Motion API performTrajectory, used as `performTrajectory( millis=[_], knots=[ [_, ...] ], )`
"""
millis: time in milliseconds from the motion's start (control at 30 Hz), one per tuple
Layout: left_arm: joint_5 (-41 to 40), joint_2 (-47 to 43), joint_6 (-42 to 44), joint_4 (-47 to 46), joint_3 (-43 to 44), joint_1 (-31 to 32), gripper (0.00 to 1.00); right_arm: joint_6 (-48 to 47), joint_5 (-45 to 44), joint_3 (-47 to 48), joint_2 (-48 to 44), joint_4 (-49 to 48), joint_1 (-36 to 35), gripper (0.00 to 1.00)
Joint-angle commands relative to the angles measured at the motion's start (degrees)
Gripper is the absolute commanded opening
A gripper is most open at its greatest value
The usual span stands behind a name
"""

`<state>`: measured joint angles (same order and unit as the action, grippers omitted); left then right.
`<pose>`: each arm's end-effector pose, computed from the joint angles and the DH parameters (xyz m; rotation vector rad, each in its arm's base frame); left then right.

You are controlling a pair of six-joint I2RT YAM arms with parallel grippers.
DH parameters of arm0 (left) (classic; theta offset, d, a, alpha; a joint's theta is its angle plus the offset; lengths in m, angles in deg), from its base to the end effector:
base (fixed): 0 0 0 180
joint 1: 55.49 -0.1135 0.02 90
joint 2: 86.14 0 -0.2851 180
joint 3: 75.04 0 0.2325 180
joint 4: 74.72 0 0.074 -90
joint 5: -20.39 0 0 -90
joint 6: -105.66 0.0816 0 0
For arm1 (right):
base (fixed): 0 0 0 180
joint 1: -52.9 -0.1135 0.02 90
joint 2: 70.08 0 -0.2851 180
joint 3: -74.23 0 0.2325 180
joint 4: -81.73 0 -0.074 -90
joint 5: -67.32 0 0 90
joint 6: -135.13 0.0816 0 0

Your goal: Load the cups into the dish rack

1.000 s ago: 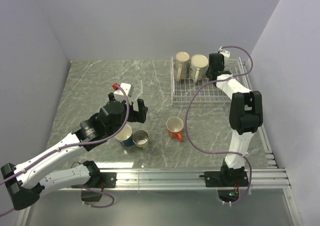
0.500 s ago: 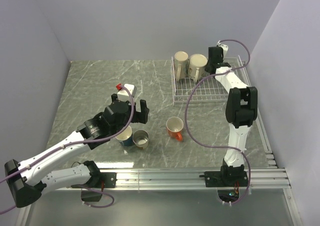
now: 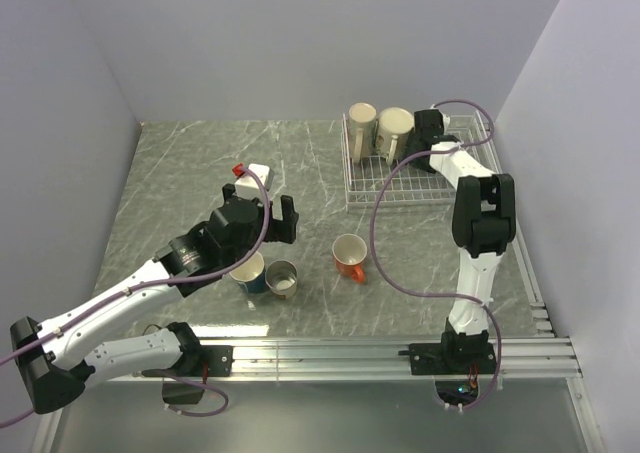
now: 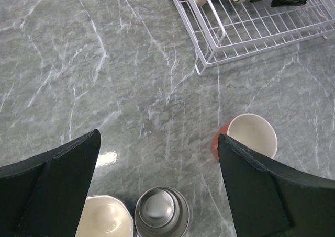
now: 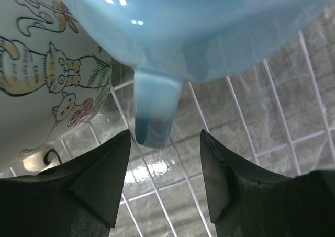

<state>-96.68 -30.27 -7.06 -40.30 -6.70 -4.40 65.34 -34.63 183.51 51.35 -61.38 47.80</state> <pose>0.1690 -0.1503 0.3449 0.1668 1.9239 -0.4059 0.4963 0.0273 0.1917 0.4087 2.3676 -0.0487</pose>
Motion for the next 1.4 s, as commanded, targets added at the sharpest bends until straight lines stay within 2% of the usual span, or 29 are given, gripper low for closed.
performTrajectory(
  millis=[0, 167, 467, 533, 667, 833, 967, 1133, 1333, 1367],
  knots=[
    [-1.1, -0.6, 0.6, -0.6, 3.3, 0.1, 1.00, -0.7, -0.7, -0.8, -5.7, 0.0, 0.1, 0.64],
    [-1.4, 0.5, 0.3, 1.0, 4.7, 0.1, 0.99, -1.6, -0.4, -0.4, -10.8, -0.1, 0.0, 0.70],
    [0.1, 4.9, 1.2, 3.7, 8.2, 0.1, 0.99, 0.2, 2.3, -2.7, -24.5, 3.5, 0.0, 0.72],
    [2.9, 8.2, 1.7, 4.8, 9.3, 0.1, 0.99, 2.0, 3.2, -5.8, -29.7, 5.5, -0.1, 0.72],
    [10.3, 14.9, 1.8, 6.2, 10.9, 0.1, 0.97, 7.3, 11.0, -12.6, -38.9, 7.5, -1.7, 0.72],
    [16.3, 25.3, 2.0, 6.3, 13.5, 0.2, 0.89, 8.6, 8.8, -19.3, -51.7, 14.9, -9.1, 0.73],
    [19.5, 31.3, 2.5, 5.7, 17.4, 0.1, 0.88, 10.6, 8.6, -24.1, -61.0, 19.1, -9.3, 0.73],
    [24.0, 38.2, 2.7, 5.1, 20.4, 0.2, 0.87, 8.5, 5.5, -24.5, -67.8, 27.3, -9.2, 0.73],
    [25.7, 45.3, 0.0, 7.6, 23.4, 0.1, 0.73, 8.1, 3.2, -23.7, -72.0, 33.5, -9.1, 0.73],
    [26.5, 46.2, -0.3, 7.3, 23.3, 0.1, 0.66, 8.3, 3.2, -23.7, -72.5, 34.6, -9.0, 0.73]
  ],
)
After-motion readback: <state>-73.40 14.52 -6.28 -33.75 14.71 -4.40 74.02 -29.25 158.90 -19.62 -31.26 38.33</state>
